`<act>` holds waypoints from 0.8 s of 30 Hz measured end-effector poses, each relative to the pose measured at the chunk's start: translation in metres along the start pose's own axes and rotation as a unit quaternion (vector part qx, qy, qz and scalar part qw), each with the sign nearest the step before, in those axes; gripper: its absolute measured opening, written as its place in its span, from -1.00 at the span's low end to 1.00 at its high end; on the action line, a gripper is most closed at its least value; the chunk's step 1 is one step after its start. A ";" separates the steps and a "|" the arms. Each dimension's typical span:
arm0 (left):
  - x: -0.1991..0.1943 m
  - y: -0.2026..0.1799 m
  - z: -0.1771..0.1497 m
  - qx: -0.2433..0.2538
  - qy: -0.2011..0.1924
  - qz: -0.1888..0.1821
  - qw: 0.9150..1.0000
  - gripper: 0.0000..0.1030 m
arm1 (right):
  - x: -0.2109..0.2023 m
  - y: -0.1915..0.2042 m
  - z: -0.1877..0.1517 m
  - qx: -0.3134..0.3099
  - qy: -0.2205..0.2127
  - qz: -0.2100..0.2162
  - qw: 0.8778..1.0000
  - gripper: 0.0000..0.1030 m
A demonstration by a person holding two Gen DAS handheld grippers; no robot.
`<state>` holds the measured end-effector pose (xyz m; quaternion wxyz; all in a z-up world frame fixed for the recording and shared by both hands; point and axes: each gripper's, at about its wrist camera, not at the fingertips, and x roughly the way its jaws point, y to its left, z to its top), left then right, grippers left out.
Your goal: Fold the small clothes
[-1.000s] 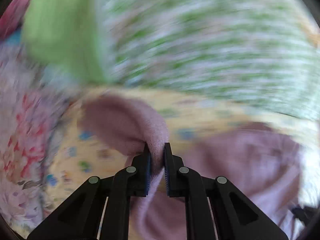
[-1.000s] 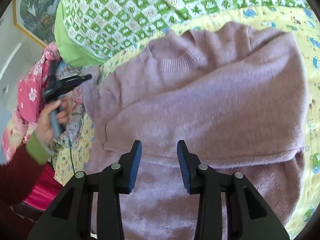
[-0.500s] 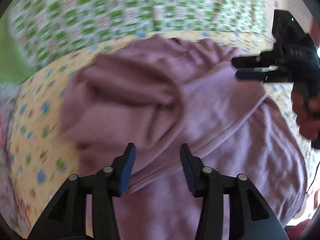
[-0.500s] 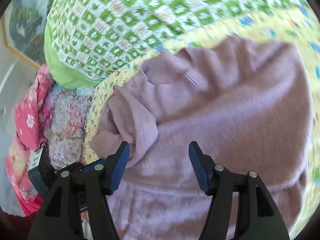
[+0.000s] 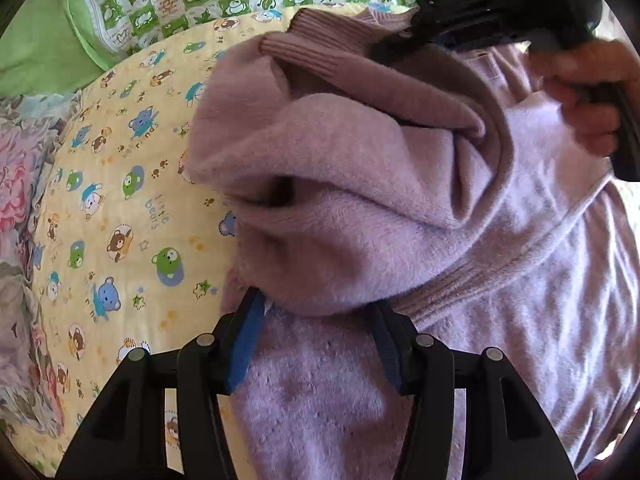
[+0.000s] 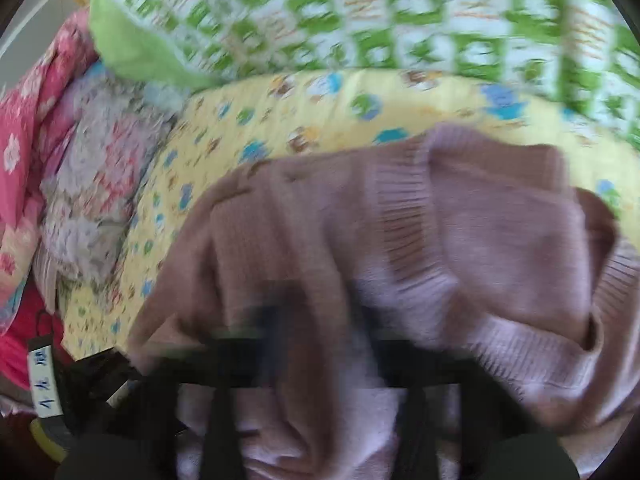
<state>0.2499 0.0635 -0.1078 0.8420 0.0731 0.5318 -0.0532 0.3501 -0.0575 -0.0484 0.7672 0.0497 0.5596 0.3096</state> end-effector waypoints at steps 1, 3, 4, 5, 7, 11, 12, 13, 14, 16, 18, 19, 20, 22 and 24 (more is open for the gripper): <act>0.002 0.003 0.001 -0.006 0.002 0.002 1.000 0.06 | -0.014 0.003 -0.002 0.002 -0.020 -0.006 1.000 -0.88; 0.005 0.011 0.002 -0.024 0.002 0.020 0.999 0.05 | -0.066 -0.001 -0.011 0.037 -0.101 0.021 0.994 -0.88; 0.008 0.017 0.004 -0.039 0.003 0.039 0.998 0.01 | -0.111 -0.010 -0.027 0.078 -0.174 0.042 0.981 -0.88; 0.008 0.024 0.004 -0.060 0.002 0.050 0.997 0.00 | -0.140 -0.020 -0.044 0.112 -0.225 0.047 0.967 -0.88; 0.008 0.046 0.001 -0.131 0.000 0.052 0.990 -0.02 | -0.192 -0.055 -0.102 0.215 -0.304 0.024 0.928 -0.88; 0.007 0.059 -0.007 -0.201 -0.011 0.034 0.979 -0.01 | -0.187 -0.108 -0.184 0.320 -0.272 -0.014 0.908 -0.88; 0.006 0.056 -0.009 -0.200 -0.012 0.045 0.979 -0.02 | -0.179 -0.114 -0.198 0.333 -0.255 -0.019 0.908 -0.88; 0.005 0.054 -0.010 -0.202 -0.013 0.053 0.978 -0.02 | -0.171 -0.117 -0.210 0.336 -0.240 -0.029 0.910 -0.88; 0.003 0.052 -0.010 -0.207 -0.015 0.057 0.977 -0.02 | -0.164 -0.118 -0.219 0.336 -0.232 -0.035 0.912 -0.88; -0.001 0.054 -0.013 -0.225 -0.020 0.060 0.972 -0.02 | -0.156 -0.118 -0.230 0.343 -0.222 -0.033 0.912 -0.88; -0.011 0.060 -0.020 -0.252 -0.026 0.055 0.966 -0.02 | -0.153 -0.111 -0.233 0.342 -0.221 -0.031 0.913 -0.88; -0.015 0.066 -0.025 -0.267 -0.030 0.049 0.962 -0.02 | -0.153 -0.108 -0.231 0.337 -0.222 -0.029 0.915 -0.88; -0.014 0.072 -0.029 -0.287 -0.032 0.041 0.957 -0.01 | -0.154 -0.103 -0.229 0.325 -0.223 -0.030 0.919 -0.85; -0.012 0.089 -0.041 -0.342 -0.027 0.015 0.939 -0.01 | -0.148 -0.094 -0.225 0.303 -0.206 -0.035 0.930 -0.83; -0.008 0.102 -0.054 -0.383 -0.027 -0.010 0.923 0.01 | -0.137 -0.095 -0.227 0.311 -0.182 -0.030 0.932 -0.80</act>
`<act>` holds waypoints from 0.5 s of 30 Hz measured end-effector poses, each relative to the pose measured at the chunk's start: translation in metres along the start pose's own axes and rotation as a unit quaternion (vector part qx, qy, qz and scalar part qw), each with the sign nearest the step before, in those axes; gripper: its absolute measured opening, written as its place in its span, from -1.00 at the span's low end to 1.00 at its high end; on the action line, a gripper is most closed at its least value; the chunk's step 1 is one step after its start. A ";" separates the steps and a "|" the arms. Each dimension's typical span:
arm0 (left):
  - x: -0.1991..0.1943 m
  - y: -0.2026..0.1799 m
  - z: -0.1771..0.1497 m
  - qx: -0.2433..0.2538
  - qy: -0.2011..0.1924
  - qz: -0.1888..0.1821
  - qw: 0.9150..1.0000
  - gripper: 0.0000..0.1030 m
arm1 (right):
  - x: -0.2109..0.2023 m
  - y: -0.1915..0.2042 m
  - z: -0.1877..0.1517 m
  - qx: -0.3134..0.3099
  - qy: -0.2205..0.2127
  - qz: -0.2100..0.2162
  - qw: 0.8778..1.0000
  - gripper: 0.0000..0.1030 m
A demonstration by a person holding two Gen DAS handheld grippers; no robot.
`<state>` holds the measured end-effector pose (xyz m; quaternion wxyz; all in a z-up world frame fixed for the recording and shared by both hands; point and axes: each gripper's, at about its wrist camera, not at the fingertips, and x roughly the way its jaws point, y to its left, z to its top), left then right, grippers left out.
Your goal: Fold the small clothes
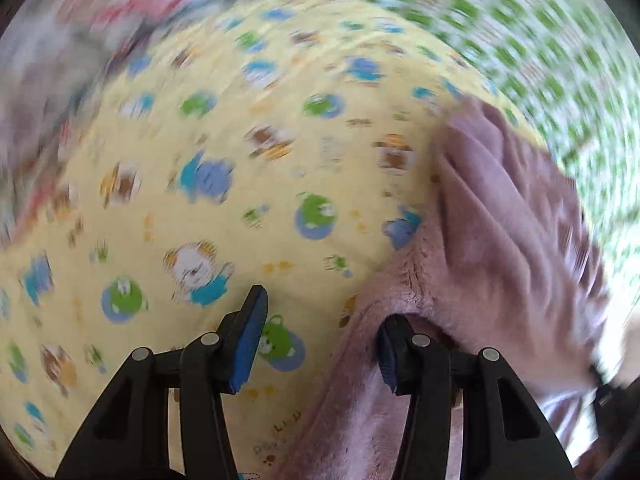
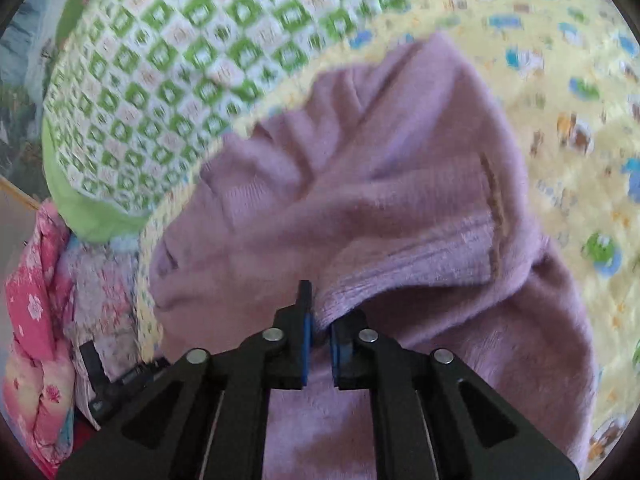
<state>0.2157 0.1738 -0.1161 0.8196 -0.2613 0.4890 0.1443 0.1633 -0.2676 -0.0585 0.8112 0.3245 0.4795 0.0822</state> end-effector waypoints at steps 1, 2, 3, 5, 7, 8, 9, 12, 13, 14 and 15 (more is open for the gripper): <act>-0.001 0.003 0.000 -0.003 0.000 -0.009 1.000 0.02 | 0.003 -0.004 -0.002 0.006 0.007 -0.003 1.000 -0.80; -0.004 0.000 -0.001 0.008 0.000 -0.007 1.000 0.02 | 0.005 -0.008 -0.003 0.013 0.008 -0.006 1.000 -0.80; -0.007 -0.007 -0.002 0.034 -0.002 0.003 0.999 0.02 | 0.007 -0.011 -0.003 0.022 0.009 -0.007 1.000 -0.80; -0.016 -0.026 -0.007 0.095 -0.014 0.009 0.995 0.01 | 0.007 -0.022 -0.005 0.043 0.013 -0.009 0.999 -0.76; -0.020 -0.044 -0.014 0.145 -0.017 0.014 0.989 0.03 | 0.005 -0.028 -0.005 0.048 0.007 -0.014 0.999 -0.76; -0.018 -0.058 -0.018 0.181 -0.017 0.028 0.983 0.03 | 0.005 -0.028 -0.004 0.047 0.005 -0.016 0.999 -0.76; -0.016 -0.066 -0.021 0.200 -0.019 0.041 0.979 0.03 | 0.005 -0.027 -0.003 0.044 0.003 -0.016 0.999 -0.76; -0.009 -0.078 -0.022 0.221 -0.035 0.095 0.970 0.06 | 0.003 -0.013 -0.001 0.014 0.000 -0.012 1.000 -0.76; -0.006 -0.070 -0.015 0.199 -0.032 0.104 0.974 0.05 | 0.000 -0.008 -0.002 -0.001 -0.001 -0.020 1.000 -0.76; -0.005 -0.061 -0.011 0.169 -0.027 0.109 0.979 0.05 | 0.000 -0.006 -0.003 -0.007 0.001 -0.024 1.000 -0.77; -0.003 -0.049 -0.005 0.132 -0.019 0.104 0.985 0.06 | 0.000 -0.008 -0.004 -0.008 0.008 -0.030 0.999 -0.77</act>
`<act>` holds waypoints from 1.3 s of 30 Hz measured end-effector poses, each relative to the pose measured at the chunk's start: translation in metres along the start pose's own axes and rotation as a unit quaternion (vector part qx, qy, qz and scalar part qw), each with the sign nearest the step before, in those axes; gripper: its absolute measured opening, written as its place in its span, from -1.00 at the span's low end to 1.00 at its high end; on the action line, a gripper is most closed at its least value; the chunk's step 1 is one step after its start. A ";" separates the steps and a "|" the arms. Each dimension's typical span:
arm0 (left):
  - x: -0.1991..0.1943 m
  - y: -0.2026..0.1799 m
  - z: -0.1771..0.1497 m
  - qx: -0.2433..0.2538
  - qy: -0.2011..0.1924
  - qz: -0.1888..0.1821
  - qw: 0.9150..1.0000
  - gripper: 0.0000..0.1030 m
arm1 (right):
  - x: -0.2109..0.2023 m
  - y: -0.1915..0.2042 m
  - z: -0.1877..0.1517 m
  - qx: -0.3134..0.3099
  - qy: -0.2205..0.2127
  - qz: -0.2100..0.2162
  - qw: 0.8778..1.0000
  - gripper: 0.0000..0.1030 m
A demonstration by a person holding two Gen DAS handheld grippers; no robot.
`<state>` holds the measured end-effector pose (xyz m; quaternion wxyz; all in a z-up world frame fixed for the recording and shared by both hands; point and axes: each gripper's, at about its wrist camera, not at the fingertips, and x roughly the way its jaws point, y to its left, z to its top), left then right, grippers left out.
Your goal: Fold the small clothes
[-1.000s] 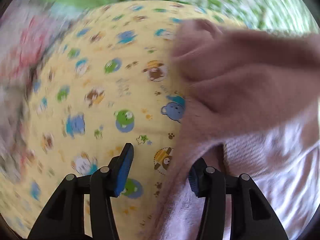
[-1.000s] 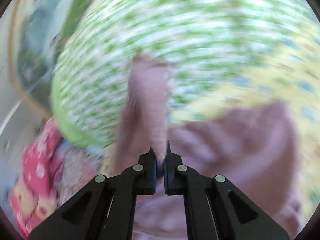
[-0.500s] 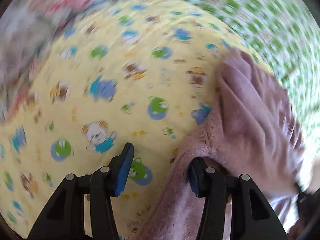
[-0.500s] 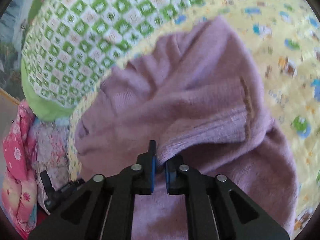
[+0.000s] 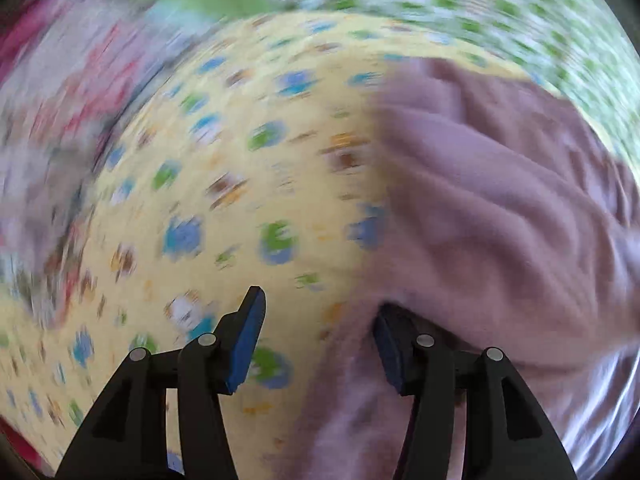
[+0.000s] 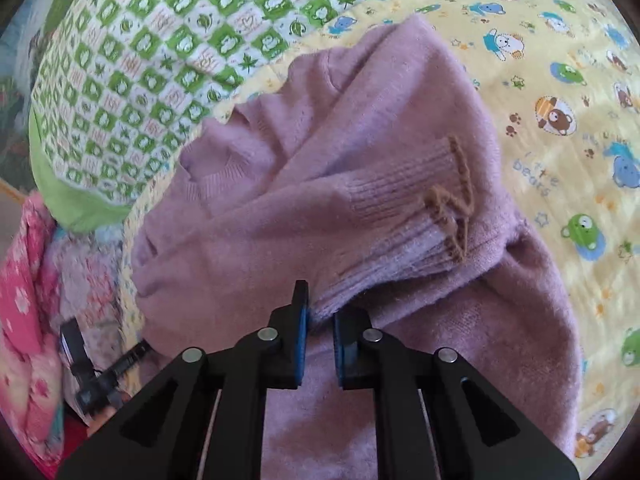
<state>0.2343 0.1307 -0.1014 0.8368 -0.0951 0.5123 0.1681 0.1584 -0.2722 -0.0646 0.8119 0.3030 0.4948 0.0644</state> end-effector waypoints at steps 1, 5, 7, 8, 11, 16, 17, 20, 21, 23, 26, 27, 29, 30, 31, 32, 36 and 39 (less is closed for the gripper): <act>0.004 0.012 0.003 -0.026 0.007 -0.017 0.999 0.07 | 0.001 -0.005 -0.002 0.002 0.012 -0.007 1.000 -0.77; 0.003 0.032 -0.002 -0.060 0.019 -0.055 0.997 0.08 | -0.001 -0.009 -0.008 -0.001 0.048 -0.018 0.999 -0.73; -0.007 0.038 -0.005 -0.066 0.021 -0.079 0.994 0.08 | -0.010 0.003 -0.010 -0.020 0.055 -0.009 0.998 -0.72; -0.012 0.040 -0.007 -0.068 0.020 -0.091 0.993 0.06 | -0.014 0.010 -0.011 -0.031 0.053 0.004 0.998 -0.71; -0.037 0.046 -0.017 -0.070 0.016 -0.144 0.987 0.05 | -0.020 0.051 -0.012 -0.092 0.048 0.052 0.993 -0.68; -0.053 0.030 -0.021 -0.079 0.050 -0.246 0.965 0.17 | 0.009 0.131 0.007 -0.166 0.067 0.123 0.976 -0.55; -0.048 0.026 -0.020 -0.084 0.061 -0.254 0.962 0.18 | 0.019 0.148 0.012 -0.179 0.070 0.130 0.973 -0.53; -0.023 0.017 -0.018 -0.112 0.100 -0.268 0.952 0.18 | 0.056 0.202 0.023 -0.229 0.096 0.144 0.958 -0.51; -0.013 0.015 -0.012 -0.126 0.104 -0.274 0.948 0.18 | 0.067 0.218 0.025 -0.242 0.101 0.143 0.954 -0.51; -0.005 0.016 -0.008 -0.141 0.103 -0.280 0.944 0.18 | 0.091 0.254 0.028 -0.268 0.114 0.150 0.945 -0.51; 0.006 0.020 -0.004 -0.167 0.097 -0.288 0.938 0.18 | 0.122 0.300 0.024 -0.314 0.135 0.154 0.927 -0.51; 0.011 0.021 -0.003 -0.174 0.098 -0.289 0.936 0.18 | 0.133 0.313 0.021 -0.330 0.147 0.149 0.920 -0.51; 0.018 0.024 -0.004 -0.191 0.099 -0.292 0.932 0.18 | 0.159 0.334 0.010 -0.372 0.178 0.119 0.903 -0.51; 0.020 0.026 -0.005 -0.197 0.099 -0.295 0.930 0.18 | 0.171 0.340 0.003 -0.394 0.186 0.094 0.895 -0.51; 0.023 0.025 -0.004 -0.202 0.097 -0.297 0.928 0.18 | 0.185 0.345 -0.006 -0.419 0.194 0.062 0.885 -0.51; 0.023 0.026 -0.005 -0.205 0.094 -0.298 0.928 0.18 | 0.194 0.346 -0.010 -0.434 0.200 0.044 0.877 -0.51; 0.024 0.021 -0.001 -0.197 0.075 -0.273 0.939 -0.27 | 0.209 0.330 -0.006 -0.446 0.202 0.036 0.871 -0.87; 0.026 0.021 0.002 -0.191 0.065 -0.253 0.946 -0.81 | 0.197 0.311 0.023 -0.364 0.201 0.107 0.903 -0.88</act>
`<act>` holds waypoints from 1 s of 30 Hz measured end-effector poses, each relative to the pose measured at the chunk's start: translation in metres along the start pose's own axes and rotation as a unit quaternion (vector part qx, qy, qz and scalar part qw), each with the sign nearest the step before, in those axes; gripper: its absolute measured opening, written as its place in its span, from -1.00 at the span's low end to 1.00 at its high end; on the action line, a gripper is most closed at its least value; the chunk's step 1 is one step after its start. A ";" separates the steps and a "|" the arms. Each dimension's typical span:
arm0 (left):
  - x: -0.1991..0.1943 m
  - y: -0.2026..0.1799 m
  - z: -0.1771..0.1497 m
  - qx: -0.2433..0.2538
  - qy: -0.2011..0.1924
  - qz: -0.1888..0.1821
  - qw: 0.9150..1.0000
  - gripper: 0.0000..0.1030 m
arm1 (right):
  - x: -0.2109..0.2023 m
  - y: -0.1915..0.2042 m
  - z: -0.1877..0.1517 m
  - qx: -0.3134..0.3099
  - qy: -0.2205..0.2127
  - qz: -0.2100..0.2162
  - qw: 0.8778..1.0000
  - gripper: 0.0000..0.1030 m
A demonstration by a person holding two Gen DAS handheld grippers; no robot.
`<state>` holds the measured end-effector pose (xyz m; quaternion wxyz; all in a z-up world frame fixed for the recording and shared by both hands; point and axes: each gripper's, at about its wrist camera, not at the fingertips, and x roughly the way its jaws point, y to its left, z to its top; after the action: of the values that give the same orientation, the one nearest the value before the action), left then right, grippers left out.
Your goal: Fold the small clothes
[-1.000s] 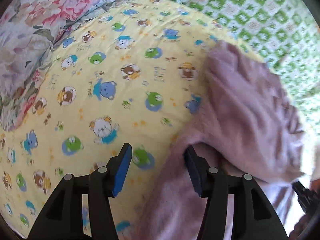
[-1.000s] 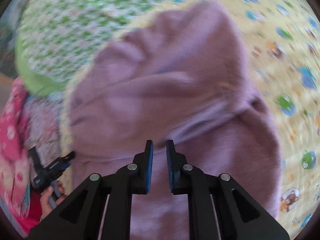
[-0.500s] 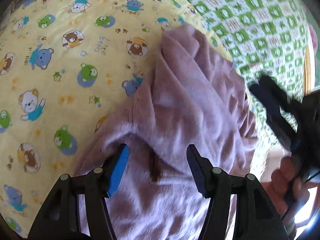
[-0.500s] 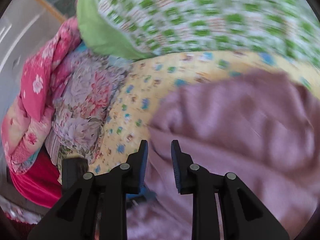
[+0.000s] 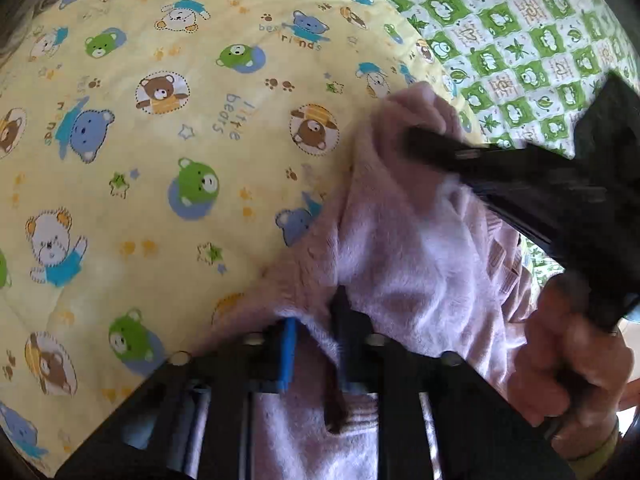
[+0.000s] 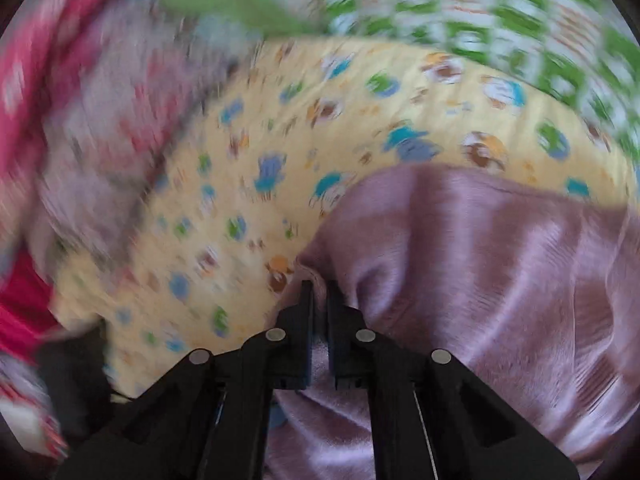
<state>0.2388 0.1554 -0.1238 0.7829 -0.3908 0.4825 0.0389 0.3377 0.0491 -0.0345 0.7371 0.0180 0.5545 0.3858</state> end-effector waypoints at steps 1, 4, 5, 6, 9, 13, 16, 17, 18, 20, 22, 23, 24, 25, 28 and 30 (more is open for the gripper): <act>-0.004 0.000 0.001 0.001 -0.006 -0.007 1.000 -0.88 | -0.012 -0.008 0.002 0.021 -0.022 0.040 0.999 -0.88; -0.034 -0.004 0.000 0.030 -0.055 -0.034 0.997 -0.91 | -0.049 -0.025 0.009 0.049 -0.114 0.147 0.981 -0.88; -0.043 -0.004 0.000 0.035 -0.067 -0.047 0.996 -0.91 | -0.054 -0.029 0.012 0.056 -0.130 0.156 0.978 -0.88; -0.048 -0.002 0.000 0.035 -0.072 -0.057 0.995 -0.92 | -0.054 -0.033 0.016 0.063 -0.135 0.156 0.976 -0.88; -0.040 0.003 0.001 0.046 -0.061 -0.037 0.996 -0.94 | -0.035 -0.045 0.024 0.081 -0.132 0.154 0.976 -0.93; -0.027 0.020 0.000 0.046 -0.042 -0.009 0.998 -0.93 | -0.011 -0.053 0.023 0.097 -0.125 0.108 0.981 -0.97; -0.023 0.028 0.000 0.037 -0.024 -0.009 0.999 -0.81 | -0.007 -0.061 0.022 0.106 -0.113 0.058 0.986 -0.95; -0.023 0.028 0.001 0.036 -0.021 -0.010 0.999 -0.80 | -0.012 -0.063 0.020 0.111 -0.114 0.060 0.985 -0.95; -0.026 0.028 0.001 0.037 -0.016 -0.012 0.999 -0.73 | -0.022 -0.064 0.016 0.115 -0.123 0.059 0.984 -0.95; -0.035 0.027 0.000 0.043 -0.006 -0.017 0.999 -0.39 | -0.043 -0.064 0.007 0.115 -0.140 0.058 0.982 -0.89; -0.049 0.027 -0.008 0.053 -0.003 -0.020 0.998 -0.15 | -0.068 -0.065 -0.009 0.118 -0.152 0.051 0.980 -0.70; -0.057 0.023 -0.011 0.062 0.000 -0.025 0.998 -0.10 | -0.082 -0.069 -0.022 0.122 -0.159 0.048 0.979 -0.43; -0.062 0.020 -0.014 0.072 0.001 -0.024 0.997 -0.01 | -0.093 -0.073 -0.034 0.127 -0.165 0.042 0.977 -0.26; -0.068 0.018 -0.017 0.084 -0.001 -0.020 0.996 0.02 | -0.110 -0.080 -0.055 0.138 -0.174 0.024 0.975 0.00; -0.084 0.007 -0.021 0.114 -0.008 -0.008 0.993 0.04 | -0.143 -0.096 -0.107 0.161 -0.195 -0.025 0.967 0.05; -0.088 0.002 -0.019 0.134 -0.017 0.006 0.991 0.08 | -0.159 -0.111 -0.144 0.187 -0.191 -0.060 0.962 0.05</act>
<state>0.1772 0.1717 -0.0600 0.8359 -0.2787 0.4726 -0.0152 0.2652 -0.1807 -0.0124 0.8345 0.1957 0.4657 0.2200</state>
